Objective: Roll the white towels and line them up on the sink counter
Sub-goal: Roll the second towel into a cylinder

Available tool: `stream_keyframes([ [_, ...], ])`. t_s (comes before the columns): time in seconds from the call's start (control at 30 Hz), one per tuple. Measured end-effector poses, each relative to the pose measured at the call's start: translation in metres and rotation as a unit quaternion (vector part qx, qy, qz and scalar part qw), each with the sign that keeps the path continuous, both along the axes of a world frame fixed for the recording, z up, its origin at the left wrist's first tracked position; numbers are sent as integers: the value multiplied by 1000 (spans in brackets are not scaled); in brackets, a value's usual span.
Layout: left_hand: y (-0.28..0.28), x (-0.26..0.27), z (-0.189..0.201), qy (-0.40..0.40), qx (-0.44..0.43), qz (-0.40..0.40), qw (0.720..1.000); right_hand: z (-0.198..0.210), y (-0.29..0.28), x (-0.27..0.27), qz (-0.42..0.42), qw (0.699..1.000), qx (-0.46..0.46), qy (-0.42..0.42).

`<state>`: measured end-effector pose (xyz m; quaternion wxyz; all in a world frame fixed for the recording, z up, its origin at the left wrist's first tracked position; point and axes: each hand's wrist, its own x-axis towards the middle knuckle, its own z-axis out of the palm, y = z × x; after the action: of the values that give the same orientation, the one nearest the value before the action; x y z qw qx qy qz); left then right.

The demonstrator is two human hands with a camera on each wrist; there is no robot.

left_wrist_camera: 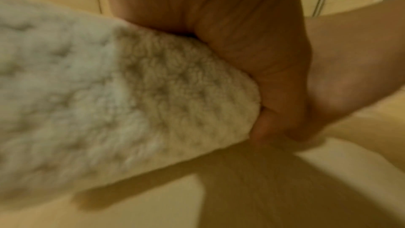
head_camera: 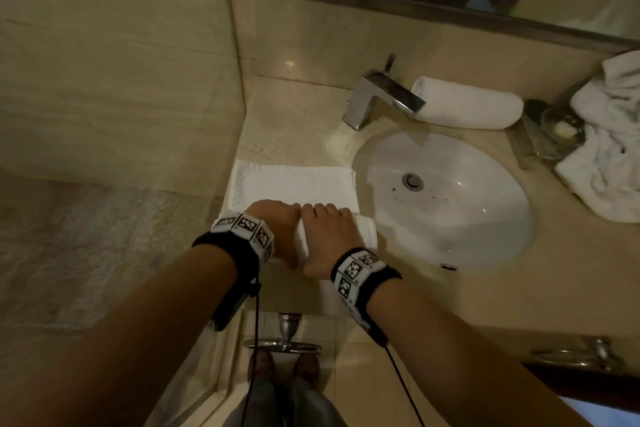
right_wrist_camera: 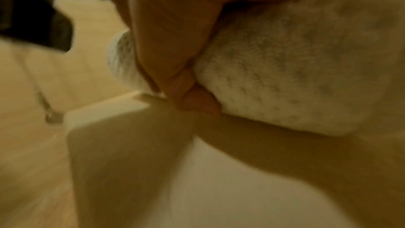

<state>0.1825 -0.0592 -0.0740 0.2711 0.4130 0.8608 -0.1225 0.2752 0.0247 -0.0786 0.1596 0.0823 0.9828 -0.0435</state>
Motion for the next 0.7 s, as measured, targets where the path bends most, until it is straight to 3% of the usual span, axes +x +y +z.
stream_keyframes([
  [0.17, -16, 17, -8, 97, 105, -29, 989, 7, 4, -16, -6, 999, -26, -25],
  [0.23, -15, 17, -11, 111, 110, -36, 987, 7, 5, -18, -14, 999, -36, -24],
  [0.43, 5, -8, -12, -1, 26, 5, 1000, 2, 6, -7, 10, 1000, -19, -9],
  [0.53, 7, -12, -12, -20, 11, 13, 1000, 0, 7, -6, 22, 1000, -1, -7],
  [0.7, -15, 6, -13, 90, 108, -56, 989, -2, 4, -9, 13, 1000, -13, -8],
])
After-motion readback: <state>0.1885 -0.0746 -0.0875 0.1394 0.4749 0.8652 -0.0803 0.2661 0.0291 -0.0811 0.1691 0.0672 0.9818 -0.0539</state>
